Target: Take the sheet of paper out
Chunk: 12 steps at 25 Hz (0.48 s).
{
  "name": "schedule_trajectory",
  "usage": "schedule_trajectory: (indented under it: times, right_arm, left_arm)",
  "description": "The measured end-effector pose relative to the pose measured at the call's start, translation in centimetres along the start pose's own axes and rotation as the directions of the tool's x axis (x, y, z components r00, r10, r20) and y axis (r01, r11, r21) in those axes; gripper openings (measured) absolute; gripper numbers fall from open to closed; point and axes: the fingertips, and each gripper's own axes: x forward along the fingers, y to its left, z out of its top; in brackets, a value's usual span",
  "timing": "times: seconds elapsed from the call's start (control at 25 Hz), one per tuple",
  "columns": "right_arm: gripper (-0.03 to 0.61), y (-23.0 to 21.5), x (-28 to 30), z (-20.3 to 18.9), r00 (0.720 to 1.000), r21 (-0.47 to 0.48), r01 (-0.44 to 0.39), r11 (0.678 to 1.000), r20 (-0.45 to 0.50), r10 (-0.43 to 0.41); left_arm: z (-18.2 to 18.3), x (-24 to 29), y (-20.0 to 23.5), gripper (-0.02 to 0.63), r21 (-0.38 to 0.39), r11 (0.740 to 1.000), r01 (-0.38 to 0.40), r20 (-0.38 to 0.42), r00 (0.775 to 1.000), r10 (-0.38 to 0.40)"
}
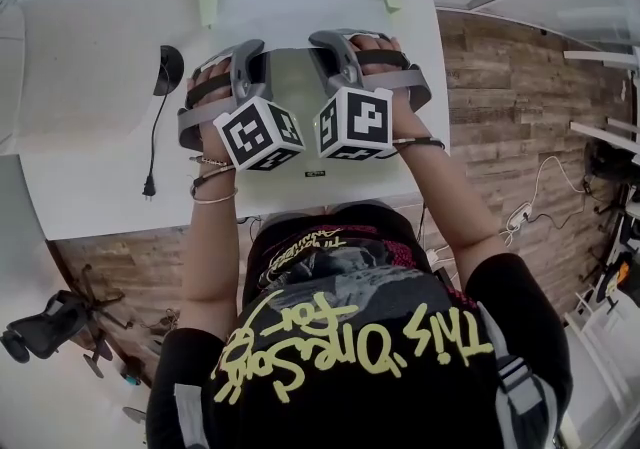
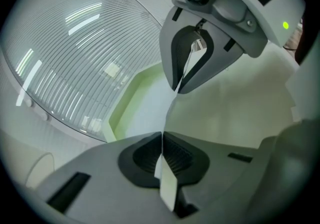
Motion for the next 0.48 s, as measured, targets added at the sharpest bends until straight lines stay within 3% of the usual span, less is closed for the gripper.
schedule_trajectory:
  times: [0.48]
  right_arm:
    - [0.009, 1.5, -0.9, -0.3, 0.999, 0.001, -0.032, 0.999, 0.033, 0.032]
  left_arm:
    - [-0.2, -0.8, -1.4, 0.008, -0.037, 0.999, -0.019, -0.028, 0.999, 0.018]
